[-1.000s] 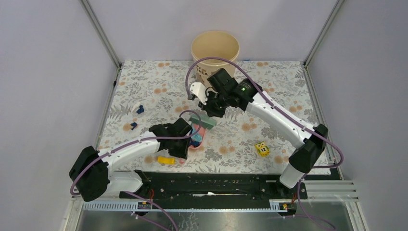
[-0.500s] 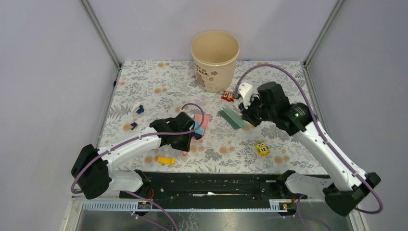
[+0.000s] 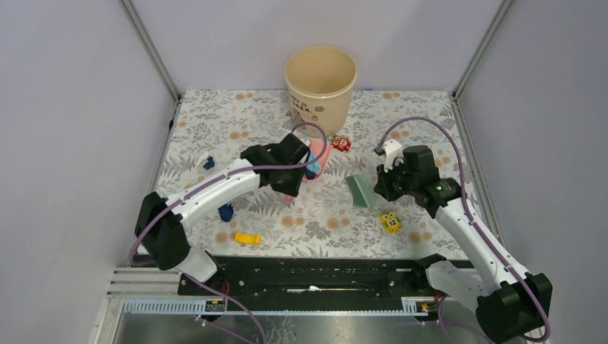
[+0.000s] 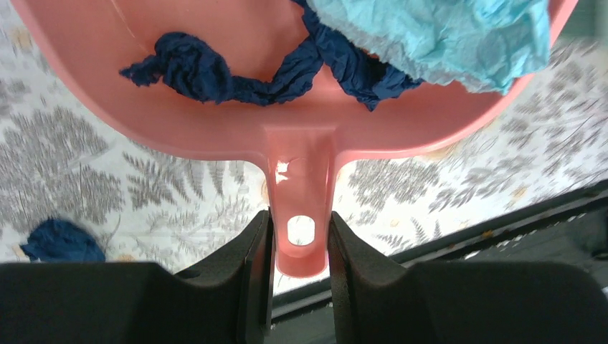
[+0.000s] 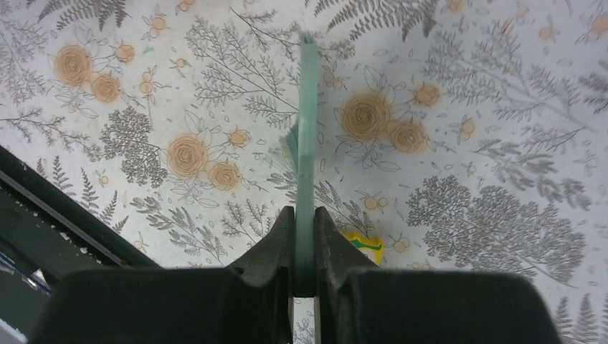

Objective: Sweep away the paper scraps from the table

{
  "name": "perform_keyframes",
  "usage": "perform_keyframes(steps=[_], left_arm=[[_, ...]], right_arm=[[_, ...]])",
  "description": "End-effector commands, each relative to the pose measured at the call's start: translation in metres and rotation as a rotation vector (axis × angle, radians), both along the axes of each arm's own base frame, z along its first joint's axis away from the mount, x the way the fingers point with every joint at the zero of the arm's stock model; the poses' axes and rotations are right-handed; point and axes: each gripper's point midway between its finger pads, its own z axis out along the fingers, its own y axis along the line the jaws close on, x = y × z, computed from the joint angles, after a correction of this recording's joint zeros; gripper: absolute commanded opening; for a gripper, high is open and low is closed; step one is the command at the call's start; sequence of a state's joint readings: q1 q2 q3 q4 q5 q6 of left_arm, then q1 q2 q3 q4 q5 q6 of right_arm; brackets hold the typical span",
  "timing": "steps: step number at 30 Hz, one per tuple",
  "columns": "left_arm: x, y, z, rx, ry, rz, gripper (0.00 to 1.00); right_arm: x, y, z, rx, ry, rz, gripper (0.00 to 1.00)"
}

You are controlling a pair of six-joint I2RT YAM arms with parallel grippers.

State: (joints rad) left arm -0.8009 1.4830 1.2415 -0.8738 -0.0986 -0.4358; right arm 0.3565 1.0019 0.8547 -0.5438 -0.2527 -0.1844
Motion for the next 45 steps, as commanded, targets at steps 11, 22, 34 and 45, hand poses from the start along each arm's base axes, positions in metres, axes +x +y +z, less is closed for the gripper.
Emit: perform_keyframes(steps=[11,22,34,45], left_arm=[[0.088,-0.096,0.085,-0.168,-0.132,-0.112,0.00],[0.125,-0.146,0.139,-0.352,-0.187,-0.176,0.00],[0.184,-0.154,0.230,-0.973,-0.112,-0.186,0.00],[0.190,-0.134,0.295,-1.682,0.196,-0.300,0.00]], right_arm=[[0.015,0.006,0.002,0.112,-0.097,0.022,0.00],[0.019,-0.002,0.000,0.078,-0.120,0.007,0.00],[0.017,-0.004,-0.006,0.072,-0.106,0.019,0.00],[0.015,-0.003,-0.008,0.070,-0.102,0.030,0.00]])
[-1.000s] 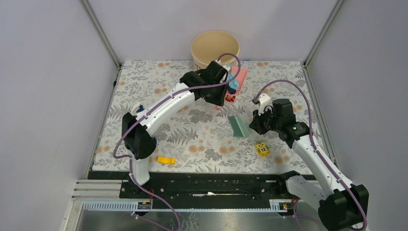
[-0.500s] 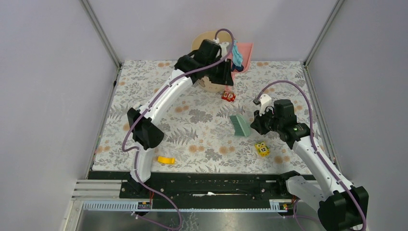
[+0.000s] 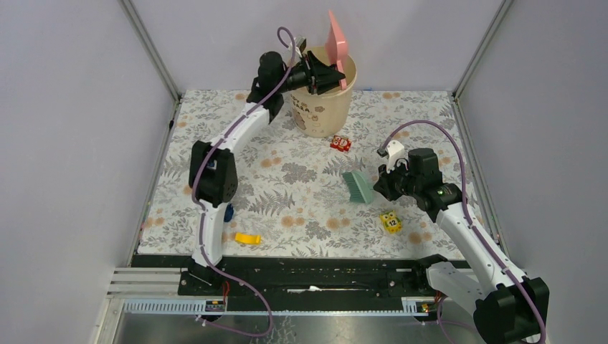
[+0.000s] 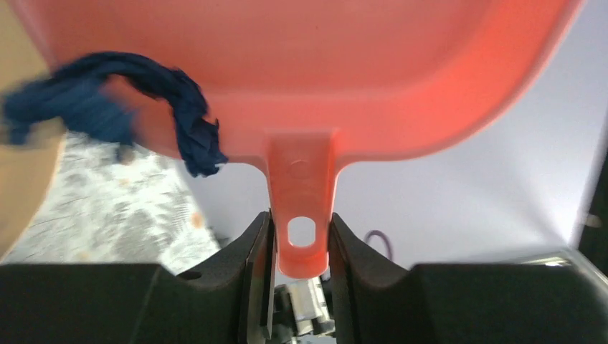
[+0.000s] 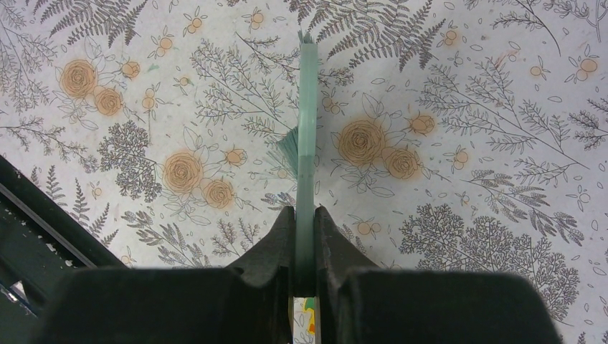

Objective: Sweep away the paper scraps from the table

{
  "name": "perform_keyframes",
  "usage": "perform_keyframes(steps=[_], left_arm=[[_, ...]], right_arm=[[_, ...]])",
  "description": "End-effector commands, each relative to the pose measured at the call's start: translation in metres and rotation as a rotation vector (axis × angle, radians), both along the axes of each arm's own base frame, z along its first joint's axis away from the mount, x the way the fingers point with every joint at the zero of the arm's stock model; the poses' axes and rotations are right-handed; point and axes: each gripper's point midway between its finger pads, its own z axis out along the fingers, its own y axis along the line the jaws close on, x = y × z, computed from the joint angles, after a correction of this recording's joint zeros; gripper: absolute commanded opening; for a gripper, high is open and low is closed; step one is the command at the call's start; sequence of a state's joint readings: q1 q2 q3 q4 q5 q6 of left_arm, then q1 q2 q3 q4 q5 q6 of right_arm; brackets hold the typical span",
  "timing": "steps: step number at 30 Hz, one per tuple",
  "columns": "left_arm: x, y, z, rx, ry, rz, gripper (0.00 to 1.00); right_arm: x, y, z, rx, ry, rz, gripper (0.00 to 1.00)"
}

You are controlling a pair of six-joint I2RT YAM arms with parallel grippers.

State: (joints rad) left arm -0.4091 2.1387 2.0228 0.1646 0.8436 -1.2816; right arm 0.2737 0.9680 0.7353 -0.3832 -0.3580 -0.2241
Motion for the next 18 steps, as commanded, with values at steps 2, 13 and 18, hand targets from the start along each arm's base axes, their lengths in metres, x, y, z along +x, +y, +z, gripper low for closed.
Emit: perform_keyframes(steps=[2,13,18], left_arm=[[-0.055,0.012,0.073,-0.447,-0.053,-0.270,0.00],[-0.068,0.026,0.067,-0.555,-0.008,-0.291,0.00],[-0.093,0.029,0.068,-0.486,-0.048,-0.311,0.00]], right_arm=[[0.004,0.000,0.004,0.002,-0.035,0.012,0.00],[0.002,0.001,0.001,0.002,-0.016,0.027,0.00],[0.002,0.001,0.005,0.007,-0.030,0.026,0.00]])
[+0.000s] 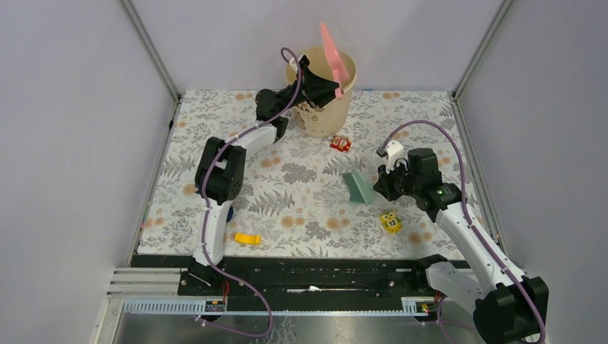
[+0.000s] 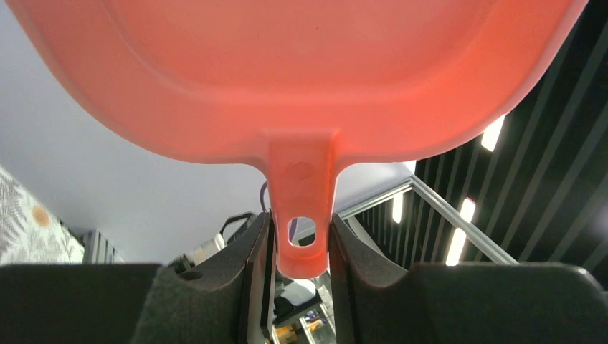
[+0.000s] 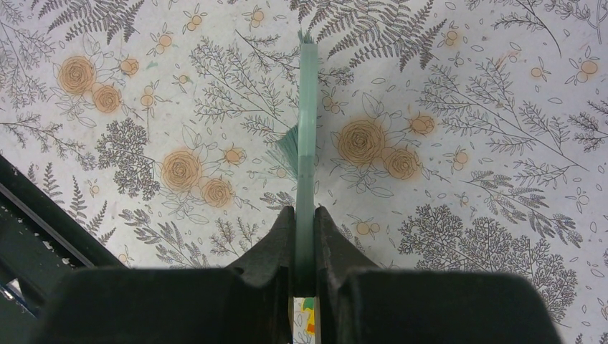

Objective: Sweep away the paper scraps from the table

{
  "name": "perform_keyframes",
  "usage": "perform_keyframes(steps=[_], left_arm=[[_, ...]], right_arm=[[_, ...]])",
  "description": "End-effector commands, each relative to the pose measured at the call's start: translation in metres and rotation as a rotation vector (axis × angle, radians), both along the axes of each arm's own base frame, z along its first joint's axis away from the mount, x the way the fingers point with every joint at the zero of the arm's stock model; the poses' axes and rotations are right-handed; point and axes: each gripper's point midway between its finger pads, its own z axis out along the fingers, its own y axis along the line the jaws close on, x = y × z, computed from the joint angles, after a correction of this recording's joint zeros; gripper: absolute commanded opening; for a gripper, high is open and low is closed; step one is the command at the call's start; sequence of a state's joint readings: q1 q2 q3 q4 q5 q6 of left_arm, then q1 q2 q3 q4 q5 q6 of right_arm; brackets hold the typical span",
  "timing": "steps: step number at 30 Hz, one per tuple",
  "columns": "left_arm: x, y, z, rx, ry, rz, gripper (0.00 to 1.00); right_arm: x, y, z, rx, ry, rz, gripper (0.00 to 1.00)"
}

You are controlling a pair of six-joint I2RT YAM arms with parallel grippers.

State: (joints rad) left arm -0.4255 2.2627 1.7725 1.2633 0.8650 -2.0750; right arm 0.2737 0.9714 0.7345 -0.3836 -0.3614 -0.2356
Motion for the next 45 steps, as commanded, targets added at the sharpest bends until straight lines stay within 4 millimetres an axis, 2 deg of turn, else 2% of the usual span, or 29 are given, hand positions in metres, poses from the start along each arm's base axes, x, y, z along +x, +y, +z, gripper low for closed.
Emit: perform_keyframes(steps=[1,5,7,10,13,16,18,21,26,30,32,36,40,45], left_arm=[[-0.057,0.021,0.048,-0.010,-0.146,-0.034,0.00],[-0.087,0.027,0.030,0.141,-0.158,-0.018,0.00],[-0.110,0.034,0.029,0.208,-0.191,0.007,0.00],[-0.129,0.043,0.005,0.370,-0.224,0.055,0.00],[-0.133,0.062,-0.031,0.653,-0.251,0.199,0.00],[-0.140,0.099,-0.067,0.939,-0.294,0.351,0.00],[-0.148,0.128,-0.083,1.069,-0.319,0.448,0.00],[-0.156,0.183,-0.120,1.308,-0.268,0.621,0.00],[-0.182,0.241,-0.158,1.486,-0.220,0.787,0.00],[-0.199,0.276,-0.161,1.535,-0.115,0.937,0.00],[-0.204,0.285,-0.150,1.501,-0.113,1.009,0.00],[-0.211,0.315,-0.133,1.476,-0.065,1.204,0.00],[-0.224,0.335,-0.116,1.385,-0.044,1.350,0.00],[-0.242,0.354,-0.099,1.333,-0.033,1.442,0.00]], right_arm=[[0.001,0.002,0.008,0.018,-0.034,0.021,0.00],[-0.002,0.007,0.007,0.042,-0.023,0.047,0.00],[-0.004,0.012,0.006,0.057,-0.010,0.071,0.00],[-0.004,0.019,0.006,0.082,0.011,0.099,0.00],[-0.006,0.029,0.016,0.131,0.018,0.137,0.00],[-0.008,0.044,0.029,0.173,0.028,0.172,0.00],[-0.012,0.058,0.036,0.193,0.041,0.228,0.00],[-0.009,0.080,0.040,0.204,0.053,0.297,0.00],[-0.007,0.141,0.052,0.231,0.123,0.397,0.00],[-0.008,0.200,0.054,0.263,0.169,0.477,0.00],[-0.011,0.230,0.059,0.295,0.212,0.514,0.00],[-0.015,0.289,0.083,0.446,0.320,0.555,0.00],[0.003,0.340,0.101,0.633,0.391,0.513,0.00],[0.011,0.391,0.087,0.729,0.522,0.464,0.00]])
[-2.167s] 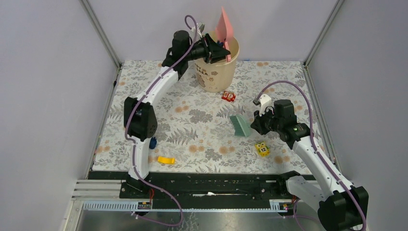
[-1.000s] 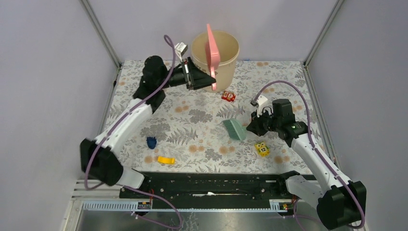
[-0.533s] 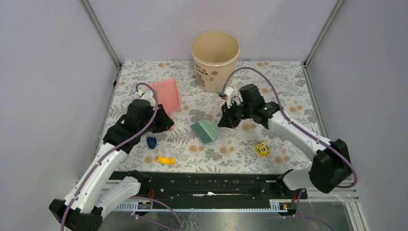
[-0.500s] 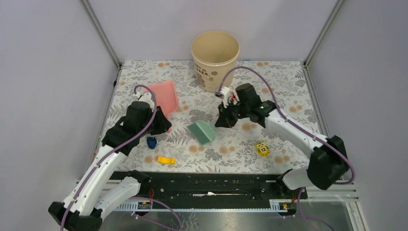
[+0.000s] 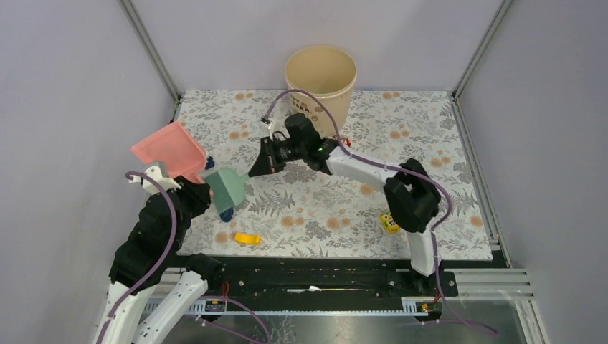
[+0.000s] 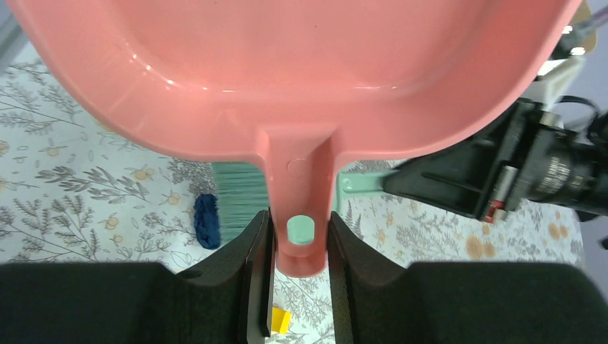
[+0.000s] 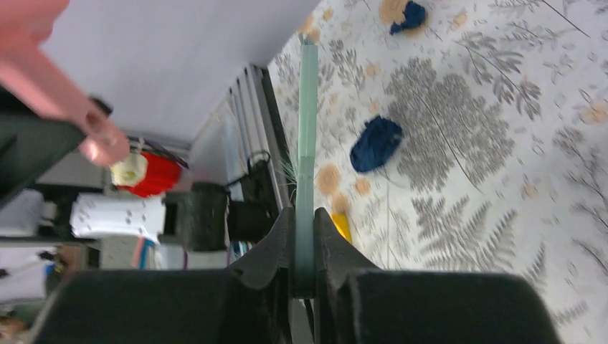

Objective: Sweep away the paper scraps from the table

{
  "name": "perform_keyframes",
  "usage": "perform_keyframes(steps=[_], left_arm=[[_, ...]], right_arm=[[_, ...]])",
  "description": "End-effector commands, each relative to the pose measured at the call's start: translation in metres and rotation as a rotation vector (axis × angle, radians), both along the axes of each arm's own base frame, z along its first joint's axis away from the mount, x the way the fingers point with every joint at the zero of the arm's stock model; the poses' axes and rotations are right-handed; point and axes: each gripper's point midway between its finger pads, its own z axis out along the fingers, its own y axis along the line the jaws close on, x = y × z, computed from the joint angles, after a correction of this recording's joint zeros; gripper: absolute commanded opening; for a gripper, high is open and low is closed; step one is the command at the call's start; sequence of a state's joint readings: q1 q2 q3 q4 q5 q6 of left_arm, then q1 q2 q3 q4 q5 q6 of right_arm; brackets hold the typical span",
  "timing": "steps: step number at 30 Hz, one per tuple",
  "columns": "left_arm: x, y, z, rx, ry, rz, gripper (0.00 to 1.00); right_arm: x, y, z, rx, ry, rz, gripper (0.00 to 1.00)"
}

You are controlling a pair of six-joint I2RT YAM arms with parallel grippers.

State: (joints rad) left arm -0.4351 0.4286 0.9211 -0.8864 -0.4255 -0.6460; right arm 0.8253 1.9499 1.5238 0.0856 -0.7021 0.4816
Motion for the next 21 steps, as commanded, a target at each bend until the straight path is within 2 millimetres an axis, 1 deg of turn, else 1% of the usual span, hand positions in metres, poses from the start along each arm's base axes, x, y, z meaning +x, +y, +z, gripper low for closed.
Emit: perform_keyframes(steps=[1,2,3,4,7,10,12,14,16,19,21], left_arm=[[-0.008,0.024,0.017,-0.010,-0.061,0.114,0.00],[-0.010,0.025,0.019,-0.013,-0.067,0.117,0.00],[-0.011,0.026,0.022,-0.014,-0.071,0.117,0.00],[-0.012,0.026,0.023,-0.015,-0.073,0.117,0.00],[-0.014,0.025,0.026,-0.013,-0.067,0.107,0.00],[-0.015,0.026,0.027,-0.004,-0.062,0.105,0.00],[-0.017,0.028,0.027,0.001,-0.064,0.109,0.00],[-0.018,0.030,0.026,-0.001,-0.067,0.117,0.00],[-0.018,0.029,0.026,-0.003,-0.071,0.114,0.00],[-0.016,0.027,0.022,-0.003,-0.057,0.107,0.00],[-0.014,0.025,0.022,-0.003,-0.052,0.101,0.00]], right_arm=[[0.002,0.055,0.028,0.163,0.132,-0.001,0.00],[0.005,0.064,0.015,0.151,0.173,-0.010,0.00],[0.007,0.072,0.015,0.156,0.183,-0.016,0.00],[0.011,0.081,0.003,0.143,0.223,-0.033,0.00],[0.026,0.100,-0.019,0.121,0.295,-0.089,0.00],[0.039,0.109,-0.035,0.094,0.299,-0.135,0.00],[0.042,0.107,-0.044,0.052,0.276,-0.149,0.00],[0.042,0.098,-0.056,-0.027,0.254,-0.168,0.00],[0.041,0.082,-0.068,-0.125,0.213,-0.192,0.00],[0.042,0.045,-0.084,-0.281,0.158,-0.243,0.00],[0.044,0.012,-0.092,-0.362,0.147,-0.282,0.00]])
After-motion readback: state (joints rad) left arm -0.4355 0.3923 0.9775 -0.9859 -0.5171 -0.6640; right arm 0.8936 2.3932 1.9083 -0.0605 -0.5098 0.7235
